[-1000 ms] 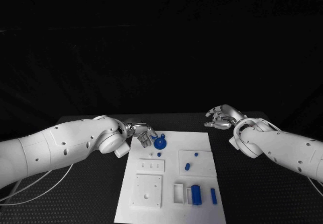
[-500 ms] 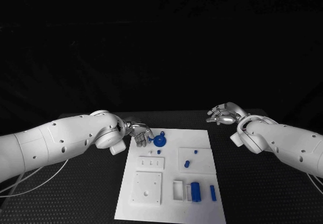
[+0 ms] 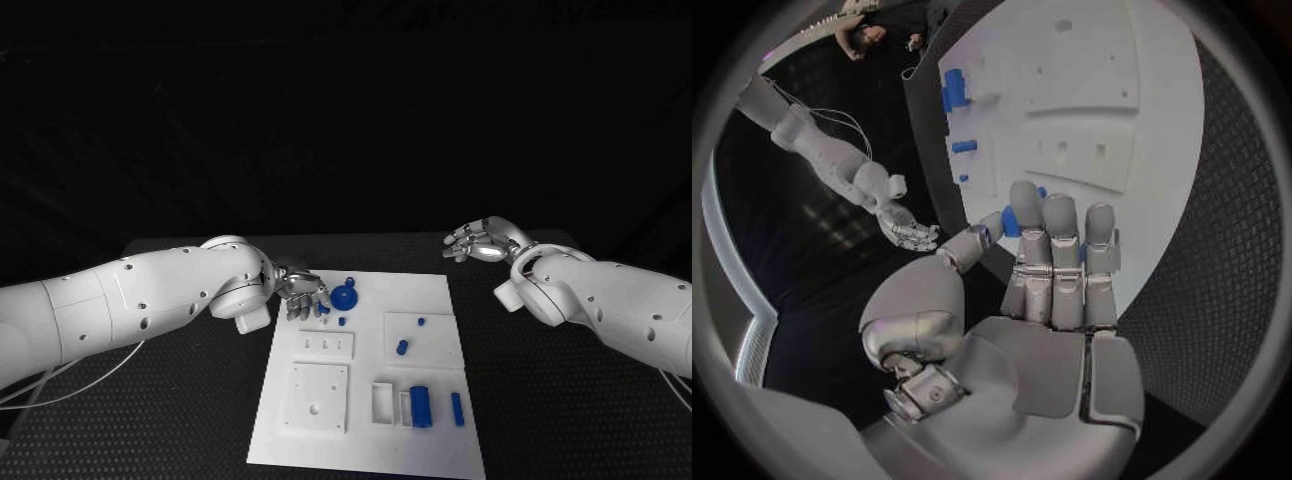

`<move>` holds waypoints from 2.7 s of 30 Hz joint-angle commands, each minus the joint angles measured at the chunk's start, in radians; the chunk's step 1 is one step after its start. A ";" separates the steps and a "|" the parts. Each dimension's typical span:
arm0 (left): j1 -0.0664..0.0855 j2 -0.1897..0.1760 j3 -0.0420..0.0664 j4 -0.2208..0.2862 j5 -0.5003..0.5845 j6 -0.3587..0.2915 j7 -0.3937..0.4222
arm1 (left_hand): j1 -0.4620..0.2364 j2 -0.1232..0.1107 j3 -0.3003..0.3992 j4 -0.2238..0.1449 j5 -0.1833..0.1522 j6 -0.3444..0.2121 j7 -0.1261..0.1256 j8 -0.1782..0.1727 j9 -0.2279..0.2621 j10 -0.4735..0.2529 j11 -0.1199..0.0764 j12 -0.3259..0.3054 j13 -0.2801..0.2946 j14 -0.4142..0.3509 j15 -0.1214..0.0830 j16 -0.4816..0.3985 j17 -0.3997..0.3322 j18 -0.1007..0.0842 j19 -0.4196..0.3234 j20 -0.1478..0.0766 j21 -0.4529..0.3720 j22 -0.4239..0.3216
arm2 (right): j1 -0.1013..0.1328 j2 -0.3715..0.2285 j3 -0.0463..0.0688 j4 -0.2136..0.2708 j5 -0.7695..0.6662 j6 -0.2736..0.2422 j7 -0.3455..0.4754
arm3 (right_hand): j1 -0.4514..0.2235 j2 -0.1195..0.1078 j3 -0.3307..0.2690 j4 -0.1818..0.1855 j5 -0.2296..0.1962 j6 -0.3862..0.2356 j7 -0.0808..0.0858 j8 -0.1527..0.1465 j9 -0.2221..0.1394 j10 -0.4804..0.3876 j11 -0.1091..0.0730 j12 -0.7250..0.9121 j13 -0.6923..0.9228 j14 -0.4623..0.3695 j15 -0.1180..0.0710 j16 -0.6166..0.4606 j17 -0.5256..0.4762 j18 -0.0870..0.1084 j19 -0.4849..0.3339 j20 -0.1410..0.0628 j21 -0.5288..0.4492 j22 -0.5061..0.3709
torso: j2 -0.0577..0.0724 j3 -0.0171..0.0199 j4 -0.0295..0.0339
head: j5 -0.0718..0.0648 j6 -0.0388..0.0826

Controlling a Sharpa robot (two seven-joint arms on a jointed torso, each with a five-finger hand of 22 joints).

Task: Assemble the parts on the task board

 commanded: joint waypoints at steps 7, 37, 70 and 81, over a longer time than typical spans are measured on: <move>0.001 0.009 -0.005 0.017 -0.040 -0.030 -0.018 | 0.066 -0.068 0.003 0.042 -0.065 0.115 -0.091 -0.040 -0.004 -0.012 -0.022 0.020 -0.008 -0.004 -0.003 0.028 -0.032 0.010 0.011 -0.115 0.004 0.008 | 0.000 0.001 0.000 0.004 0.018 0.021 0.018 | 0.009 0.004 -0.010 0.003 0.039 -0.006 0.005 0.002 -0.009 0.020 0.003 -0.023 -0.023 0.011 0.002 -0.008 -0.018 -0.001 0.003 0.010 -0.017 0.003 | -0.001 -0.0006 -0.0010 | 0.002 -0.003; 0.000 0.036 -0.022 0.024 -0.169 0.024 -0.093 | 0.107 -0.072 -0.033 0.049 -0.046 0.180 -0.111 -0.023 -0.012 0.015 -0.033 0.097 0.002 0.012 -0.006 0.119 -0.049 0.015 0.022 -0.118 0.019 0.034 | 0.000 0.008 0.000 -0.003 0.012 0.028 0.013 | 0.010 0.003 -0.019 0.004 0.115 -0.007 0.011 0.004 -0.020 0.034 0.003 -0.042 -0.049 0.009 0.005 -0.010 -0.037 0.003 0.002 0.017 -0.037 0.016 | 0.000 -0.0014 -0.0006 | 0.004 -0.021; -0.038 0.056 -0.021 0.026 -0.237 0.040 -0.113 | 0.020 0.010 -0.031 0.012 -0.036 0.178 -0.114 -0.004 -0.005 0.002 -0.034 0.141 0.000 0.002 -0.005 0.159 -0.074 0.017 0.017 -0.116 0.024 0.054 | 0.000 0.013 0.000 -0.015 0.013 0.032 0.013 | 0.005 0.004 -0.030 0.002 0.125 -0.006 0.009 0.006 -0.025 0.038 0.003 -0.048 -0.058 -0.009 0.014 -0.018 -0.047 0.000 -0.015 0.021 -0.054 0.024 | 0.001 -0.0009 -0.0008 | 0.000 -0.039; -0.056 0.055 -0.021 0.031 -0.285 0.026 -0.110 | 0.002 0.020 -0.025 0.006 -0.034 0.178 -0.115 -0.001 -0.004 0.000 -0.034 0.148 -0.003 0.001 -0.005 0.166 -0.081 0.018 0.018 -0.116 0.024 0.057 | 0.000 0.013 0.000 -0.014 0.013 0.035 0.013 | 0.000 0.006 -0.033 0.005 0.125 -0.006 0.010 0.006 -0.026 0.039 0.004 -0.049 -0.060 -0.011 0.015 -0.018 -0.049 -0.001 -0.016 0.022 -0.057 0.026 | 0.001 -0.0007 -0.0024 | 0.001 -0.042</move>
